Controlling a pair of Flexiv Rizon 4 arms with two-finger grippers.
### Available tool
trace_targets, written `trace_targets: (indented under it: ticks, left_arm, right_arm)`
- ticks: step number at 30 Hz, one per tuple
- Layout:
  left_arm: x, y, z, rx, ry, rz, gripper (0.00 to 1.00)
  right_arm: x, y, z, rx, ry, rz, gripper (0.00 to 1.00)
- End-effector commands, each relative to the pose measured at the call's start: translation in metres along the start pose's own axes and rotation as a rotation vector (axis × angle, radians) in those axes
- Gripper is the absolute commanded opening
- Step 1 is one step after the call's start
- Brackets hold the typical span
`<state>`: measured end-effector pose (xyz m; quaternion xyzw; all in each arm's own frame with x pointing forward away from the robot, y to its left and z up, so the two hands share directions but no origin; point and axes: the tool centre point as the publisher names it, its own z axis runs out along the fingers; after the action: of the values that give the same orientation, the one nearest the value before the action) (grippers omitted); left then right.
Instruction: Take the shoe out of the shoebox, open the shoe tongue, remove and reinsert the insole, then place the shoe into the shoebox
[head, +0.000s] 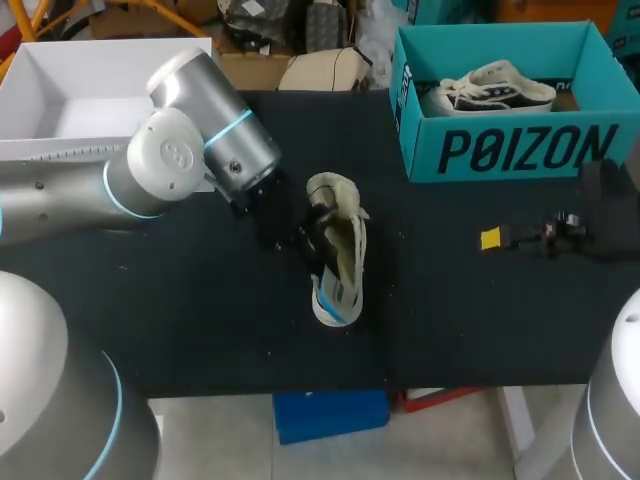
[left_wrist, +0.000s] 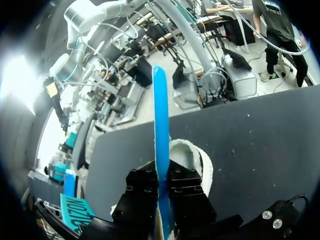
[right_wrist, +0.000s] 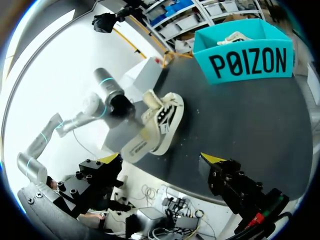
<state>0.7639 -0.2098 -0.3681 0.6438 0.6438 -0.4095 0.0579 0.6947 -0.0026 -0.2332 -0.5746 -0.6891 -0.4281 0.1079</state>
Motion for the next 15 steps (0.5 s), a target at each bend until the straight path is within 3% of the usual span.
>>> trace_targets:
  ticks: [1, 7, 9, 10, 12, 15]
  left_arm:
    - [0.002, 0.005, 0.000, -0.007, 0.003, -0.008, 0.00]
    - [0.002, 0.010, -0.002, -0.029, 0.016, -0.020, 0.00]
    - [0.002, 0.009, -0.003, -0.037, 0.020, -0.018, 0.35]
    - [0.002, 0.008, -0.005, -0.044, 0.025, -0.015, 0.41]
    - [0.000, 0.002, -0.009, -0.052, 0.024, -0.010, 0.45]
    - [-0.004, -0.011, -0.014, -0.058, 0.033, 0.019, 0.44]
  right_arm:
    - [0.001, 0.000, 0.000, 0.001, -0.002, 0.001, 1.00]
    - [0.001, 0.000, 0.000, 0.001, -0.002, 0.001, 1.00]
    - [0.001, 0.000, 0.000, 0.001, -0.002, 0.001, 1.00]
    - [0.001, 0.000, 0.000, 0.001, -0.002, 0.001, 1.00]
    - [0.001, 0.000, 0.000, 0.001, -0.002, 0.001, 1.00]
    - [0.001, 0.000, 0.000, 0.001, -0.002, 0.001, 1.00]
